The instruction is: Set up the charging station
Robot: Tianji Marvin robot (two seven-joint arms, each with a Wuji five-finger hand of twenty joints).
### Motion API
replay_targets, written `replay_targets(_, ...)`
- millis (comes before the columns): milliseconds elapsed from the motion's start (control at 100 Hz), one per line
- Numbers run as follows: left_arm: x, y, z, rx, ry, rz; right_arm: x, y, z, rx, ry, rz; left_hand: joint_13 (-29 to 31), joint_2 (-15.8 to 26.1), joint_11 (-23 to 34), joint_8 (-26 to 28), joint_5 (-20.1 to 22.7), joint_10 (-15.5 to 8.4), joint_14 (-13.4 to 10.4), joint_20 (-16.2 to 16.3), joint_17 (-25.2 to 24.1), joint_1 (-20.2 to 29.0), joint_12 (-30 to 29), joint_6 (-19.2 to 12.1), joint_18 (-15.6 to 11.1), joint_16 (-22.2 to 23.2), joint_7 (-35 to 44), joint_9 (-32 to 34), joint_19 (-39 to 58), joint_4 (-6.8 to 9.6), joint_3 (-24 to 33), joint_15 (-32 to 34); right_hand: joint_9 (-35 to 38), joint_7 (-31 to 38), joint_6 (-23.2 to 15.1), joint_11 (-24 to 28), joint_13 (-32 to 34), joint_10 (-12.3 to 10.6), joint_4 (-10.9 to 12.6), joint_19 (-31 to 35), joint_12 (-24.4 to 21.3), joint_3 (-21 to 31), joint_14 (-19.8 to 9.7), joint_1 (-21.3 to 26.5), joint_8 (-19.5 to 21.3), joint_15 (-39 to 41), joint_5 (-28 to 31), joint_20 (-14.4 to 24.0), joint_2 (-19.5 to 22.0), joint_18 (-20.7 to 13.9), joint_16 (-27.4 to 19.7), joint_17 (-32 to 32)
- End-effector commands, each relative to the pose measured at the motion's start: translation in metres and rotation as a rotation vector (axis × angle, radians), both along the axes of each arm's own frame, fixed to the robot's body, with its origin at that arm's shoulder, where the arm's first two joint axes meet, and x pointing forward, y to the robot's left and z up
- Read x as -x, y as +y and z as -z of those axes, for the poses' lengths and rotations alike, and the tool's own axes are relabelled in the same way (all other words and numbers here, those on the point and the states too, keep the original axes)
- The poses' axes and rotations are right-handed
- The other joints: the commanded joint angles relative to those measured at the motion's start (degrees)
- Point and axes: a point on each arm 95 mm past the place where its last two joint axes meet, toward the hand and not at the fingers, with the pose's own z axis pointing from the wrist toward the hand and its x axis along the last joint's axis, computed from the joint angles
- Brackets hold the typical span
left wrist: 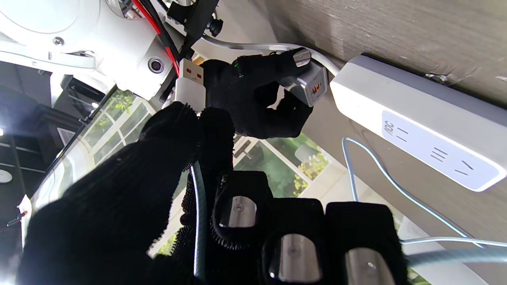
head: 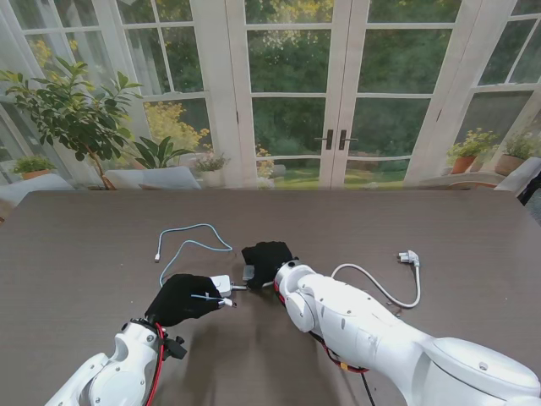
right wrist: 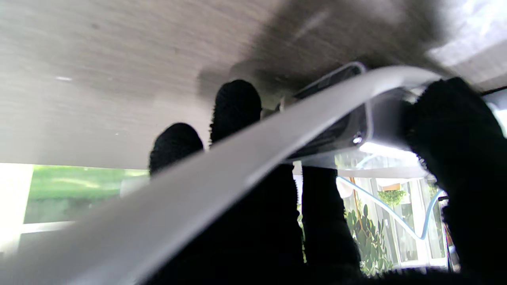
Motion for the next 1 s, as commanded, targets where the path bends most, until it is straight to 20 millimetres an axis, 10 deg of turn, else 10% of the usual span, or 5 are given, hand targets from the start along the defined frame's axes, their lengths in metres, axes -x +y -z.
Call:
replay_targets(0, 0.001, -0.003, 0.003, 0.000, 0.019, 0.010, 0.003, 0.006, -0.002, -0.017, 0.007, -0.012, 1.0, 2.9, 4.2, 0.6, 2.2, 0.7, -2.9, 1.1, 2.4, 1.0, 0.2, 1.2, -6.3, -0.2, 0.4, 2.5, 15.6, -0.03, -1.0, 5.0, 5.3, 14.2, -11.7, 5.5, 2.5, -3.5, 3.3, 3.6, 3.1, 8.5, -1.2, 9.7, 3.1, 1.6, 5.3, -0.3, 5.3, -1.8, 3.4, 0.7)
replay_targets(990, -0.008, 0.006, -0.007, -0.014, 0.003, -0.018, 0.015, -0.026, -0.049, -0.191, -0.052, 0.073, 1.0, 3.0, 4.2, 0.7, 2.2, 0.8, -2.9, 1.1, 2.4, 1.0, 0.0, 1.4, -6.3, -0.1, 0.3, 2.5, 15.6, 0.06, -1.1, 5.0, 5.8, 15.5, -10.7, 6.0, 3.8, -2.9, 3.0, 3.1, 2.7, 9.6, -1.1, 9.7, 3.1, 2.0, 5.0, 0.0, 4.6, -1.7, 3.5, 1.3)
